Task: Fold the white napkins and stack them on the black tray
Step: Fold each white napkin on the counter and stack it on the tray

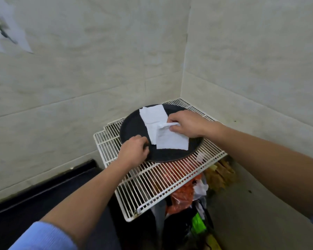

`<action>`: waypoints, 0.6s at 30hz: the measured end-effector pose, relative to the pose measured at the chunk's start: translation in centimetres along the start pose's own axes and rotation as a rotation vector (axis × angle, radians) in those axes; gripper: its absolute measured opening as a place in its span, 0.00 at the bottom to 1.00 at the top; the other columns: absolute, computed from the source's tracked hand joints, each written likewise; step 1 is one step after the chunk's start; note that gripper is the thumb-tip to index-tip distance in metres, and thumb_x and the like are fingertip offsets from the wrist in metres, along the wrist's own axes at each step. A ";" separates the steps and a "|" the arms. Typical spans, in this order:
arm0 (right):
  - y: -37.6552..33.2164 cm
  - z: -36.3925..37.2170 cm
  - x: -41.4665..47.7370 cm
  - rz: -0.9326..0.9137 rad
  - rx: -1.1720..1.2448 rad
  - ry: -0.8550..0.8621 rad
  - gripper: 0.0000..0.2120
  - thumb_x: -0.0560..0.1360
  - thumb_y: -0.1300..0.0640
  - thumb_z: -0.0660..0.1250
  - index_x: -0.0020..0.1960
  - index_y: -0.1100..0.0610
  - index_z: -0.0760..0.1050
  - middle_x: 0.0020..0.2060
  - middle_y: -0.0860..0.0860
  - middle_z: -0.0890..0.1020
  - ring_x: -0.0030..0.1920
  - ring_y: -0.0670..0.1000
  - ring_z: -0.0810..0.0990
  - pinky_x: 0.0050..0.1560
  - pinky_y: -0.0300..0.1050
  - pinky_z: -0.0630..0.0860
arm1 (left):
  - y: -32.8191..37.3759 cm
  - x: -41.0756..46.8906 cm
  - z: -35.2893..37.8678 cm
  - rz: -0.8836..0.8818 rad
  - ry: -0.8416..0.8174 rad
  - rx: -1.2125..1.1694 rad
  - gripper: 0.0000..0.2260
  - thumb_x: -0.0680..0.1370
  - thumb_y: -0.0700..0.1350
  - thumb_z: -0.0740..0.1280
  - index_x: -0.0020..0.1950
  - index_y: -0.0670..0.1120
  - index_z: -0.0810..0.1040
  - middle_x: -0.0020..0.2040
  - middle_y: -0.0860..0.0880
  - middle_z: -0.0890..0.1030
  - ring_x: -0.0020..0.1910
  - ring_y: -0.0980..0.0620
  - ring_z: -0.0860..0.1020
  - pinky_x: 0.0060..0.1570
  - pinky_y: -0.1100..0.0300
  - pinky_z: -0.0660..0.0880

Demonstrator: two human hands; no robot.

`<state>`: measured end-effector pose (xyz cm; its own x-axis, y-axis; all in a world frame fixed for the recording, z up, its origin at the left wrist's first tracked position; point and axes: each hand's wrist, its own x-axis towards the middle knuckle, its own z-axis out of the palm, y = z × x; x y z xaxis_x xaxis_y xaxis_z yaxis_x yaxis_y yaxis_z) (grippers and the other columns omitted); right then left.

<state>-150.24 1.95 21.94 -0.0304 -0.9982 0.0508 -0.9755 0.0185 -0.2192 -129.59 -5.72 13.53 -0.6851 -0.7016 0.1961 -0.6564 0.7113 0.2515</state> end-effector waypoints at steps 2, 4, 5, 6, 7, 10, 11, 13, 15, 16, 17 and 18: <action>0.4 0.5 2.0 -0.026 0.003 -0.040 0.04 0.77 0.51 0.65 0.51 0.48 0.76 0.51 0.48 0.80 0.49 0.52 0.77 0.50 0.51 0.74 | -0.5 0.8 0.6 -0.019 -0.014 -0.017 0.08 0.77 0.48 0.63 0.54 0.48 0.77 0.49 0.50 0.77 0.48 0.50 0.76 0.47 0.53 0.76; 0.7 1.0 3.7 -0.036 -0.002 -0.096 0.03 0.76 0.50 0.65 0.49 0.46 0.74 0.51 0.48 0.80 0.49 0.52 0.77 0.51 0.52 0.74 | -0.8 1.2 1.2 -0.034 -0.035 -0.033 0.08 0.77 0.48 0.63 0.54 0.49 0.77 0.49 0.50 0.76 0.49 0.49 0.75 0.47 0.52 0.75; 1.0 1.2 4.6 -0.041 -0.008 -0.123 0.01 0.76 0.50 0.65 0.48 0.45 0.73 0.50 0.48 0.79 0.49 0.52 0.77 0.51 0.52 0.75 | -0.9 1.3 1.6 -0.037 -0.035 -0.037 0.08 0.77 0.48 0.63 0.53 0.49 0.77 0.49 0.50 0.76 0.50 0.50 0.75 0.48 0.52 0.75; 1.2 1.3 5.4 -0.053 -0.016 -0.141 0.02 0.76 0.50 0.64 0.47 0.44 0.72 0.50 0.47 0.79 0.49 0.52 0.77 0.51 0.52 0.74 | -1.0 1.4 1.9 -0.041 -0.029 -0.040 0.08 0.77 0.48 0.63 0.53 0.49 0.77 0.49 0.50 0.76 0.50 0.50 0.74 0.48 0.53 0.75; 1.4 1.4 6.4 -0.065 -0.020 -0.153 0.02 0.77 0.50 0.65 0.47 0.44 0.71 0.49 0.46 0.78 0.49 0.52 0.76 0.51 0.52 0.74 | -1.1 1.5 2.1 -0.048 -0.017 -0.041 0.08 0.77 0.48 0.63 0.54 0.49 0.77 0.49 0.51 0.75 0.50 0.51 0.73 0.48 0.53 0.75; 2.4 2.0 9.1 -0.083 -0.020 -0.186 0.05 0.77 0.51 0.65 0.52 0.48 0.75 0.50 0.46 0.76 0.51 0.51 0.74 0.52 0.50 0.73 | -1.3 1.9 2.8 -0.067 0.020 -0.028 0.09 0.77 0.49 0.63 0.55 0.49 0.78 0.50 0.51 0.74 0.50 0.51 0.72 0.47 0.55 0.73; 2.7 2.3 9.9 -0.086 -0.021 -0.195 0.08 0.77 0.51 0.65 0.55 0.49 0.76 0.53 0.46 0.76 0.52 0.51 0.74 0.52 0.49 0.72 | -1.3 1.9 3.0 -0.078 0.027 -0.025 0.10 0.77 0.49 0.63 0.55 0.49 0.78 0.50 0.50 0.74 0.50 0.51 0.72 0.47 0.55 0.72; 3.4 3.4 11.3 -0.084 -0.020 -0.205 0.10 0.77 0.51 0.65 0.57 0.51 0.77 0.57 0.48 0.78 0.55 0.52 0.75 0.53 0.49 0.73 | -1.1 1.8 3.3 -0.104 0.043 -0.025 0.10 0.77 0.49 0.63 0.56 0.50 0.78 0.50 0.51 0.74 0.50 0.51 0.71 0.48 0.56 0.71; 3.9 4.7 12.1 -0.076 -0.020 -0.206 0.11 0.77 0.51 0.65 0.58 0.52 0.76 0.58 0.49 0.79 0.55 0.52 0.76 0.51 0.49 0.73 | -1.1 1.8 3.6 -0.127 0.052 -0.024 0.10 0.77 0.49 0.63 0.56 0.50 0.78 0.51 0.51 0.74 0.50 0.51 0.71 0.49 0.56 0.71; 4.2 5.5 12.3 -0.066 -0.017 -0.197 0.11 0.78 0.51 0.65 0.59 0.52 0.76 0.57 0.49 0.79 0.54 0.52 0.76 0.49 0.48 0.73 | -1.1 1.8 3.6 -0.134 0.055 -0.026 0.10 0.77 0.50 0.63 0.56 0.50 0.78 0.51 0.51 0.74 0.50 0.51 0.71 0.50 0.56 0.71; 4.4 6.1 12.3 -0.050 -0.007 -0.178 0.11 0.78 0.51 0.65 0.59 0.52 0.76 0.56 0.49 0.80 0.52 0.52 0.77 0.47 0.47 0.73 | -1.1 1.9 3.7 -0.140 0.059 -0.034 0.10 0.77 0.50 0.64 0.56 0.50 0.78 0.51 0.51 0.74 0.50 0.51 0.71 0.50 0.56 0.71; 4.6 6.7 12.2 -0.031 0.000 -0.147 0.12 0.78 0.51 0.65 0.59 0.52 0.76 0.56 0.49 0.80 0.51 0.52 0.77 0.45 0.46 0.72 | -1.2 1.9 3.7 -0.147 0.064 -0.043 0.10 0.76 0.50 0.64 0.56 0.50 0.78 0.50 0.51 0.74 0.50 0.51 0.71 0.50 0.55 0.71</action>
<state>-153.58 -10.52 15.00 0.0316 -0.9959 -0.0853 -0.9756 -0.0122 -0.2194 -131.31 -7.71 10.08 -0.5605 -0.8001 0.2134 -0.7328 0.5993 0.3223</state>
